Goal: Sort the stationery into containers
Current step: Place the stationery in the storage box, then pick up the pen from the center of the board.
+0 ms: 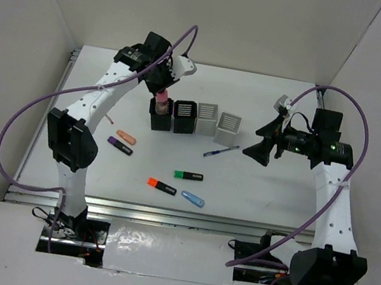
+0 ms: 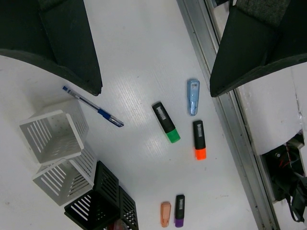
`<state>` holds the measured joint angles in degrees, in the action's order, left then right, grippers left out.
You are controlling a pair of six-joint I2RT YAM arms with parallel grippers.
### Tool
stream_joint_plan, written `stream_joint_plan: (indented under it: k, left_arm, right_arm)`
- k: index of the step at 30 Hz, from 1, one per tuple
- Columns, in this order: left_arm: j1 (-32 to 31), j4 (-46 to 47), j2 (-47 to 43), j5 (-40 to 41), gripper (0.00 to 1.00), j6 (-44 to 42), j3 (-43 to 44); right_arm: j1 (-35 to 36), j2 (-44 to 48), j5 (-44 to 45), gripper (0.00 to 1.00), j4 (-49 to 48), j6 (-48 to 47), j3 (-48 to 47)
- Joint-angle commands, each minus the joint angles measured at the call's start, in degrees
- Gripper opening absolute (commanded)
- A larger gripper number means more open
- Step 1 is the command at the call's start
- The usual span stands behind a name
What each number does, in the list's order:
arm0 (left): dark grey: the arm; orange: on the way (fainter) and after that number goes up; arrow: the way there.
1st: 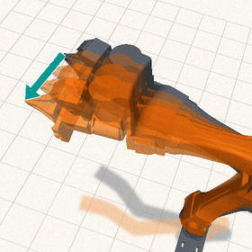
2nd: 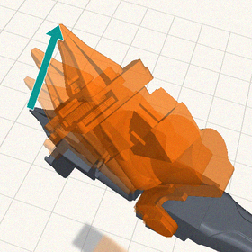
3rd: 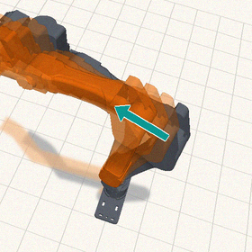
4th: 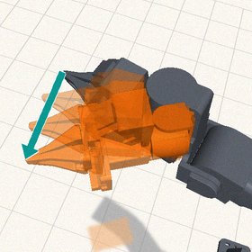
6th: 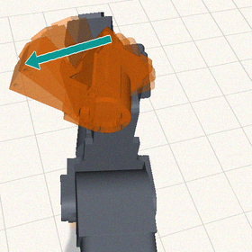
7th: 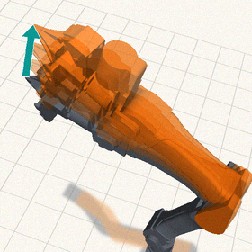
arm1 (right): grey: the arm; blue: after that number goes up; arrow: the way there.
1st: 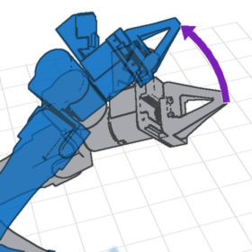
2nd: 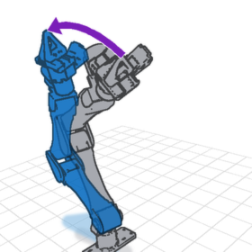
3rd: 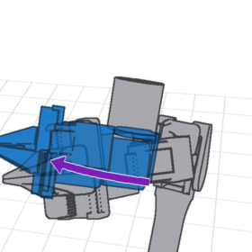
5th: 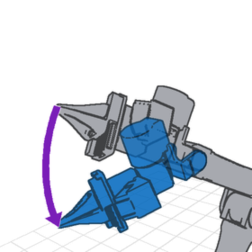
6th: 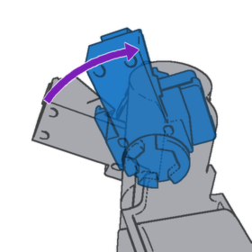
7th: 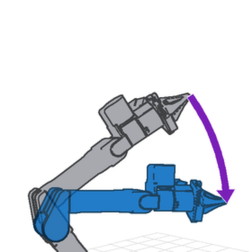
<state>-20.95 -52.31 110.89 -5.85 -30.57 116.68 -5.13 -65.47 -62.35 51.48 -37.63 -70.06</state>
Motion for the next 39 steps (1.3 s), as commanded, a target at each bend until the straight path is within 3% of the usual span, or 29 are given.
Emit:
stream_joint_plan:
  k: [1, 12, 22, 28, 29, 32, 34, 37, 39]
  left_arm:
    - [-0.3, 2.5, 1.3, -1.2, 0.06, 1.5, -1.1]
    - [0.5, 4.5, 3.3, -2.2, 0.28, 1.1, -3.4]
    - [0.9, 5.9, 4.0, -2.9, 0.31, 2.0, -3.2]
    - [8.5, 5.4, 2.4, -7.6, 0.38, 17.2, 5.5]
    - [10.3, 5.9, 1.5, -9.5, 0.45, 19.5, 5.0]
    - [17.2, 9.4, -2.2, -9.7, 0.46, 28.5, 0.0]
    - [20.7, 12.5, -5.1, -5.7, 0.46, 34.4, -5.7]
    - [25.2, 13.6, -8.0, 0.0, 0.47, 35.5, -12.8]
    - [28.3, 11.6, -8.8, -6.9, 0.47, 31.3, -15.9]
  right_arm:
    - [-0.5, 0.0, -1.2, 1.0, -0.9, -1.0, 0.4]
    - [-0.5, -0.6, -0.8, 1.0, -0.9, -0.7, 0.4]
    - [-0.1, -0.4, 0.0, 1.0, -1.0, -0.1, 0.6]
    - [-0.5, 0.3, 2.5, 1.0, -6.5, 8.8, 3.3]
    - [-0.6, 0.7, 4.7, 1.0, -8.8, 10.3, 3.7]
    - [-0.7, 1.2, 8.8, 1.0, -12.4, 15.6, 5.2]
    - [-0.8, 1.1, 13.4, 1.0, -13.6, 19.1, 5.8]
    - [-0.9, -0.3, 16.9, 0.98, -13.3, 20.4, 5.3]
    - [-1.4, -0.3, 16.8, 0.97, -13.1, 20.0, 5.6]
